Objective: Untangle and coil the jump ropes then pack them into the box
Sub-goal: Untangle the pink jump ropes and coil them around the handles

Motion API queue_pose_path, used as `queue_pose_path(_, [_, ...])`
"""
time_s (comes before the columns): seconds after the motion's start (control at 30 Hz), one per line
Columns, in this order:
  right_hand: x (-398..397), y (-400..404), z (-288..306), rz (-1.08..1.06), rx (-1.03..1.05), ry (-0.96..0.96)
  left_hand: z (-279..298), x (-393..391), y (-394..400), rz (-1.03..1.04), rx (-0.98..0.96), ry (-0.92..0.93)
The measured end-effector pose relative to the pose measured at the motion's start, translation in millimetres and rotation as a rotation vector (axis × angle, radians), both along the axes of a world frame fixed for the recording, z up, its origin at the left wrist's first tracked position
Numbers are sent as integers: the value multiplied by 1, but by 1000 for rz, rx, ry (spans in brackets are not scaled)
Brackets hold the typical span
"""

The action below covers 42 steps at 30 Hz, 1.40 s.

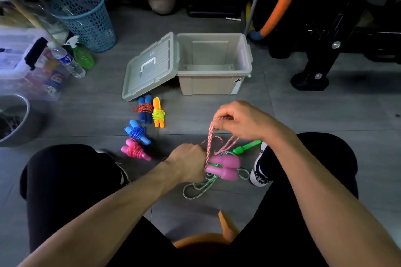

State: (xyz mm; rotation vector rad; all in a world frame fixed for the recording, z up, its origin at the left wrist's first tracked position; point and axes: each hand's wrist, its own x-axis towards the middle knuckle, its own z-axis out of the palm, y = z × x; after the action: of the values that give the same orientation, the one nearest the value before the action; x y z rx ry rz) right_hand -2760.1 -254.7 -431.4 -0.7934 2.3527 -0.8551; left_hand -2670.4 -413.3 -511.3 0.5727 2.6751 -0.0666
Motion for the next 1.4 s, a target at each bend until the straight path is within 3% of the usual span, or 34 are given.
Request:
queue_pose_path(0.2, [-51, 14, -21, -14, 51, -53, 2, -1, -16, -64, 370, 255])
queue_pose_path(0.3, [-61, 18, -31, -50, -12, -120, 6, -5, -21, 71, 622, 377])
queue_pose_path(0.4, [-63, 20, -42, -94, -60, -140, 10, -8, -23, 365, 772, 459])
queue_pose_path(0.47, [-64, 24, -49, -138, -93, -160, 17, -9, -22, 585, 896, 410])
queue_pose_path(0.57, [-62, 29, -56, -169, -116, -188, 26, -10, -18, 699, 1120, 337])
queue_pose_path(0.67, [-55, 32, -62, -178, -113, -196, 33, -13, -12, 753, 1218, 342])
queue_pose_path(0.83, [-44, 33, -63, -133, -5, -172, 42, -25, -19, 1075, 1373, 313])
queue_pose_path(0.93, [-30, 22, -62, -70, 73, -146, 39, -32, -27, 1256, 1329, 272])
queue_pose_path(1.1, [15, -11, -53, 148, 183, -85, 28, -37, -43, 1294, 929, 370])
queue_pose_path(1.23, [38, -28, -31, 249, 126, -4, 7, -36, -47, 1099, 605, 425])
queue_pose_path(1.4, [19, -19, -19, 148, 75, 75, 2, -27, -37, 846, 368, 329])
